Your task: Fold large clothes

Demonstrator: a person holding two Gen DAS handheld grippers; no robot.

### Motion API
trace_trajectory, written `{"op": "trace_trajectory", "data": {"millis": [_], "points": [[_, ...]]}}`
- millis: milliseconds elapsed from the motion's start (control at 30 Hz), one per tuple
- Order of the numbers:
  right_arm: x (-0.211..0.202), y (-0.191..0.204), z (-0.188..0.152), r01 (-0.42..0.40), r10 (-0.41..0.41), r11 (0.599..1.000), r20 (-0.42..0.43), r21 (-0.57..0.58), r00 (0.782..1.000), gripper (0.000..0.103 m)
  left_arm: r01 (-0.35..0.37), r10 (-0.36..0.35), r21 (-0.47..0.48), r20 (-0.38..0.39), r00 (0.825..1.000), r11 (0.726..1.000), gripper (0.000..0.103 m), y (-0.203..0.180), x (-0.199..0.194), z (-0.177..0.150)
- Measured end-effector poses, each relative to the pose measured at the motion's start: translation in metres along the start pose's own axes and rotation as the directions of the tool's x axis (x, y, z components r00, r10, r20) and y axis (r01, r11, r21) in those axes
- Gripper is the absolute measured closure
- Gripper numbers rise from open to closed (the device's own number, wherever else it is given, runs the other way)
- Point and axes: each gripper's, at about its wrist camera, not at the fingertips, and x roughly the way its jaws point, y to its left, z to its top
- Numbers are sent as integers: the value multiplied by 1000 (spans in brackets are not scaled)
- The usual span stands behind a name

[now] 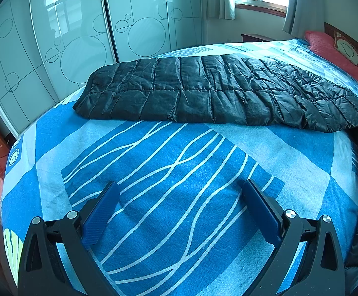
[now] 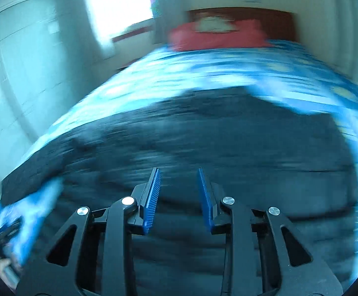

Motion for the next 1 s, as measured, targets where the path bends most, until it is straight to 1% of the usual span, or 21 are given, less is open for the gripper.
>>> {"op": "trace_trajectory", "data": {"millis": [33,67,133,200,233,267,300,333,367,500,633,733,800,833,867,900,1000], "points": [[-1,-25,4,40,-40,998,8,47,999,73,0,0,0,0,1000,1000,4,0,0,0],[-5,-61,7,89,-92,989,19,115,996,73,-1,1,1,0,1000,1000,4,0,0,0],[-4,-116,8,187,-193,962,13,197,981,73,-2,2,1,0,1000,1000,4,0,0,0],[6,-144,2,232,-231,948,-30,217,973,73,-5,5,4,1,1000,1000,4,0,0,0],[12,-150,-4,235,-229,947,-56,218,972,76,-6,6,4,1,1000,1000,4,0,0,0],[28,-157,-14,227,-207,951,-113,209,972,79,-7,7,5,1,1000,1000,4,-1,-1,1],[37,-156,-20,223,-200,955,-130,194,971,79,-7,7,6,1,1000,1000,4,0,0,1],[44,-157,-26,227,-206,960,-135,162,969,79,-8,8,6,0,1000,1000,4,-1,0,2],[45,-156,-27,229,-209,961,-134,155,969,79,-8,8,6,0,1000,1000,4,0,0,2],[36,-153,-14,237,-216,962,-152,137,964,79,-7,7,6,1,1000,1000,4,0,0,2],[24,-150,9,232,-222,961,-80,151,972,75,-7,7,6,2,1000,1000,4,-1,-1,1],[40,-144,23,210,-203,969,-67,126,977,75,-9,9,7,2,1000,1000,4,-1,0,2],[58,-144,23,211,-199,970,-102,124,975,75,-7,7,5,2,1000,1000,4,-1,0,1],[71,-147,19,211,-193,969,-138,132,971,74,-7,7,6,2,1000,1000,4,-1,0,1],[89,-152,13,211,-182,967,-195,142,964,74,-8,8,7,2,1000,1000,4,-1,-1,1],[95,-154,10,210,-182,969,-198,133,963,74,-9,9,7,3,1000,1000,4,-1,0,1],[90,-145,18,240,-214,963,-199,119,956,74,-7,7,6,2,1000,1000,4,-1,0,1]]}}
